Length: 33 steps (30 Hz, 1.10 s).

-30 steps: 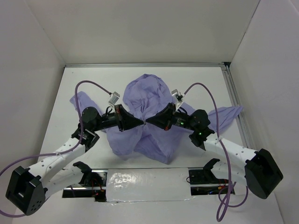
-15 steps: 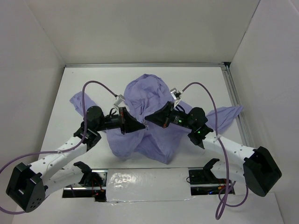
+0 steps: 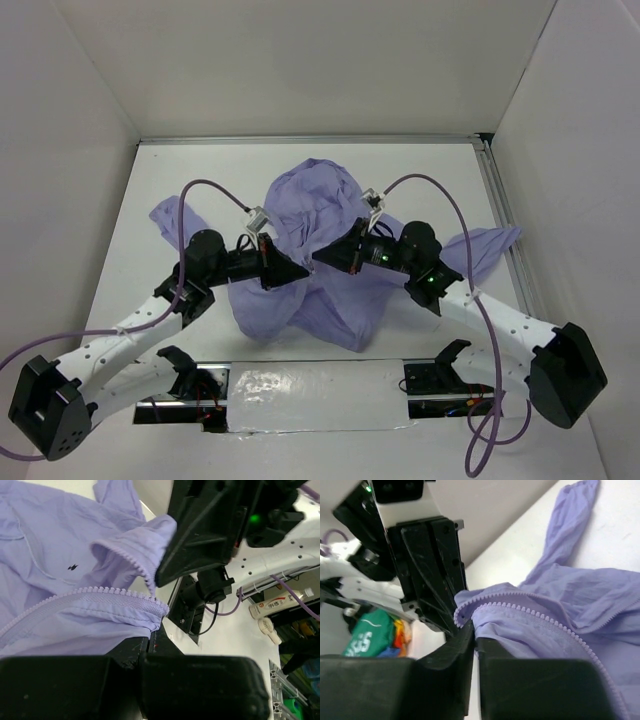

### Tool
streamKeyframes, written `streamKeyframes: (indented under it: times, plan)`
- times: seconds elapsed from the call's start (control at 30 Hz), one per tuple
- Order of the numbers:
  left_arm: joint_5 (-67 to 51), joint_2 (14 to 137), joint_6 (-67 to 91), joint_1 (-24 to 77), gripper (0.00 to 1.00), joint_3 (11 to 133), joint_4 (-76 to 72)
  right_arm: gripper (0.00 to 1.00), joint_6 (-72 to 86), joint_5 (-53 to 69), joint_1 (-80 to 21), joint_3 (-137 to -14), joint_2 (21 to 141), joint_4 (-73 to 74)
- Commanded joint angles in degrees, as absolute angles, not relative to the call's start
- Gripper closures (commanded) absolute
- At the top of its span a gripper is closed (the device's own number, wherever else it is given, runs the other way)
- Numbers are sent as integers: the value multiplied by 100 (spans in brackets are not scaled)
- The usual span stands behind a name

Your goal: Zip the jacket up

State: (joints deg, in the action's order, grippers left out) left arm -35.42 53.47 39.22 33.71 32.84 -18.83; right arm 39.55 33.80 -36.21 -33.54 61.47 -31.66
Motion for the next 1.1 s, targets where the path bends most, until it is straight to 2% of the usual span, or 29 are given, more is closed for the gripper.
streamKeyframes:
  times: [0.0, 0.03, 0.07, 0.17, 0.23, 0.47, 0.63, 1.07]
  plan:
    - [-3314, 5352, 3946, 3419, 100, 3646, -1468, 84, 3227, 2989, -3717, -3735, 5792, -2173]
    - [-3287, 5431, 4025, 3410, 100, 3708, -1433, 78, 3017, 2840, -3735, -3805, 5731, -1718]
    - [-3278, 5466, 4051, 3384, 100, 3770, -1372, 65, 2910, 2778, -3770, -3840, 5704, -1496]
    - [-3094, 5686, 4157, 3366, 100, 4138, -924, 42, 2489, 2488, -3954, -3981, 5616, -575]
    - [-3094, 5756, 4236, 3366, 100, 4227, -836, 35, 2347, 2086, -4077, -4165, 5538, -108]
    - [-3128, 5985, 4421, 3366, 100, 4430, -641, 39, 2136, 1319, -4701, -4166, 4984, 905]
    - [-3313, 6029, 4465, 3357, 100, 4456, -633, 38, 2206, 853, -4930, -3832, 4807, 484]
    - [-3349, 5897, 4474, 3357, 100, 4465, -474, 39, 1828, 510, -5229, -4052, 5704, -263]
